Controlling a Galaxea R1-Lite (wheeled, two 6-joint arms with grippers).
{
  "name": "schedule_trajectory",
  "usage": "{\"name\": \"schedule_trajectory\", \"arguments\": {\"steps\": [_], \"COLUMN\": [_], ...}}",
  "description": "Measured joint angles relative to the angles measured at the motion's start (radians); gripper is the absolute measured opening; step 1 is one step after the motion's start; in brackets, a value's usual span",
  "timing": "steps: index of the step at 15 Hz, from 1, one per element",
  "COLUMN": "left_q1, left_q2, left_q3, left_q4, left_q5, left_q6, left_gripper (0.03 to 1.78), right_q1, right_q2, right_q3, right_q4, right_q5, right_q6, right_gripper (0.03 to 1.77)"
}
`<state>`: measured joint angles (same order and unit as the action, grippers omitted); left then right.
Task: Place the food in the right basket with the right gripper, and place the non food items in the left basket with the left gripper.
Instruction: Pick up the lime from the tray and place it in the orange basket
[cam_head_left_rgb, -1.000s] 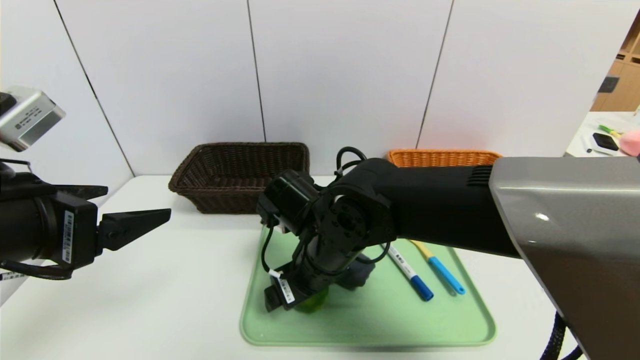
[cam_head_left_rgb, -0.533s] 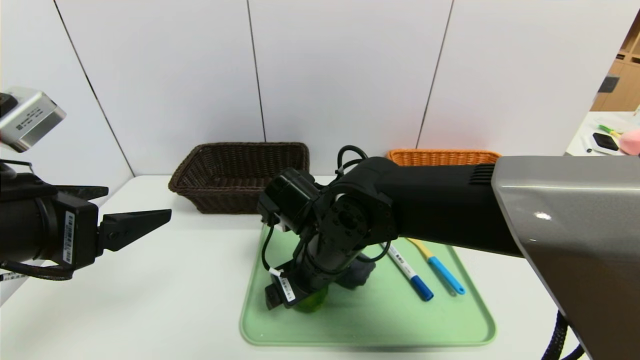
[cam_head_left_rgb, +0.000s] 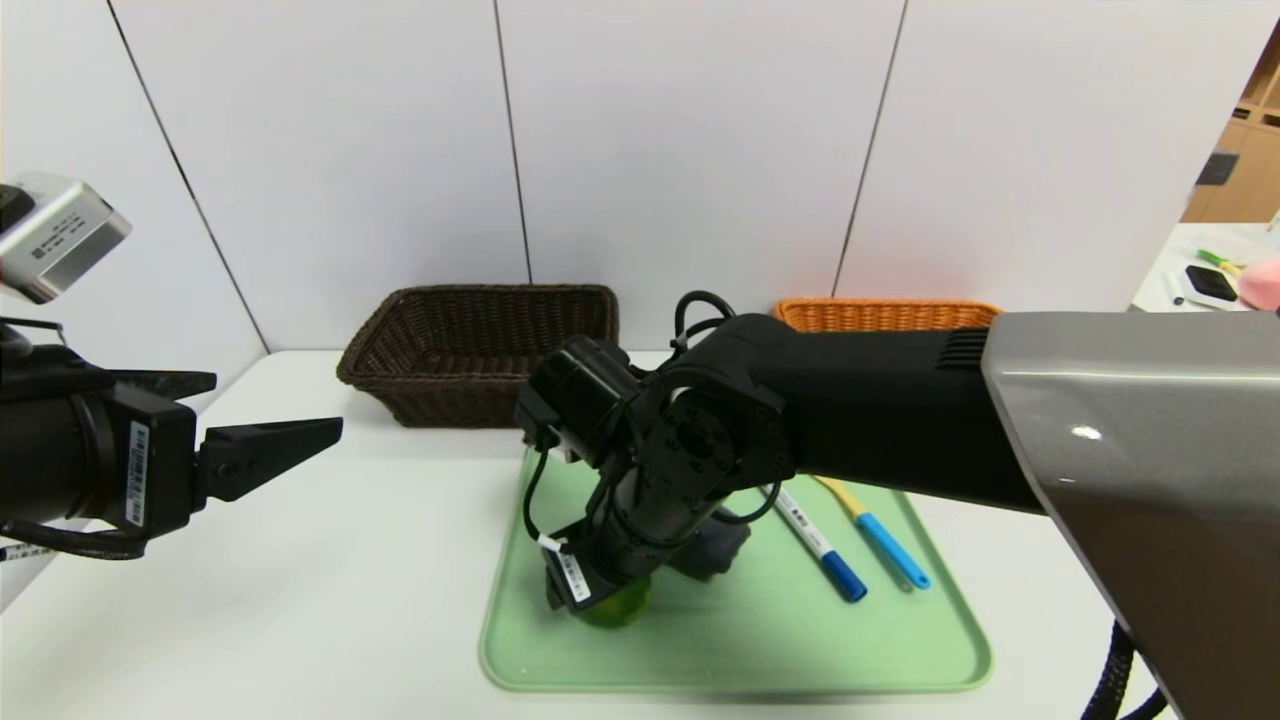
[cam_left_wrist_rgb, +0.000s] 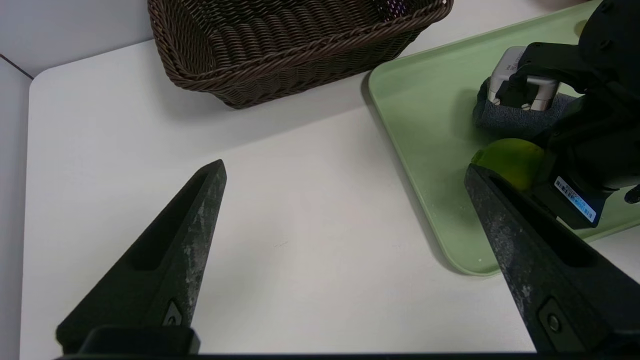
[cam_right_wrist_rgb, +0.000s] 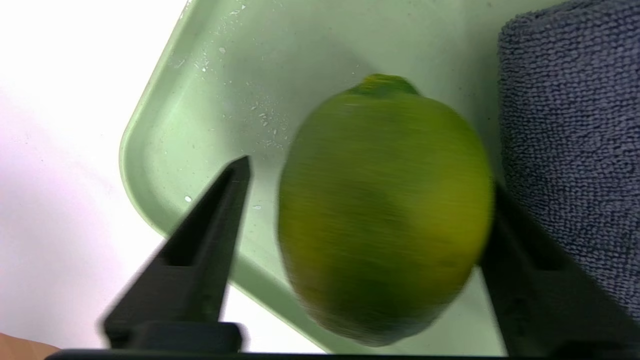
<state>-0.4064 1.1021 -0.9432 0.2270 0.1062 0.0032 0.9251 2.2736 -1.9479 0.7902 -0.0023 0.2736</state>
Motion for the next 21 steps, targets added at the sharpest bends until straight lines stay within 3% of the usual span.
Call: {"name": "schedule_trajectory", "arguments": {"steps": [2,11,13,15,17,21], "left_q1": [0.0,0.0,0.0,0.0,0.0,-0.001], "left_q2": [0.0,0.008,0.016,0.019,0.018,0.018], "left_q3": [-0.001,0.025,0.027,0.032,0.04,0.071], "left_q4": [0.0,0.001,0.0,-0.005,-0.017,-0.088], "left_q5": [0.0,0.002,0.032,0.079,0.08,0.067], "left_q6": [0.0,-0.007,-0.005,0.009,0.039,0.054], "left_gripper": [1.69,1.69,1.69,1.69,1.69,1.69], "right_q1": [0.0,0.001,-0.002,-0.02,-0.066,-0.225], "right_q2": [0.0,-0.072,-0.118,-0.169,-0.21,-0.273], "right_q3": [0.0,0.0,0.0,0.0,0.0,-0.002], "right_q4": [-0.001,-0.027,-0.072,-0.107,-0.153,-0.179], "right_q5": [-0.003,-0.001,-0.006,-0.066,-0.126,-0.19], "right_q6": [-0.001,0.0,0.002,0.003,-0.001,-0.025], "right_gripper": [1.04,1.0,1.0,1.0,1.0,1.0]}}
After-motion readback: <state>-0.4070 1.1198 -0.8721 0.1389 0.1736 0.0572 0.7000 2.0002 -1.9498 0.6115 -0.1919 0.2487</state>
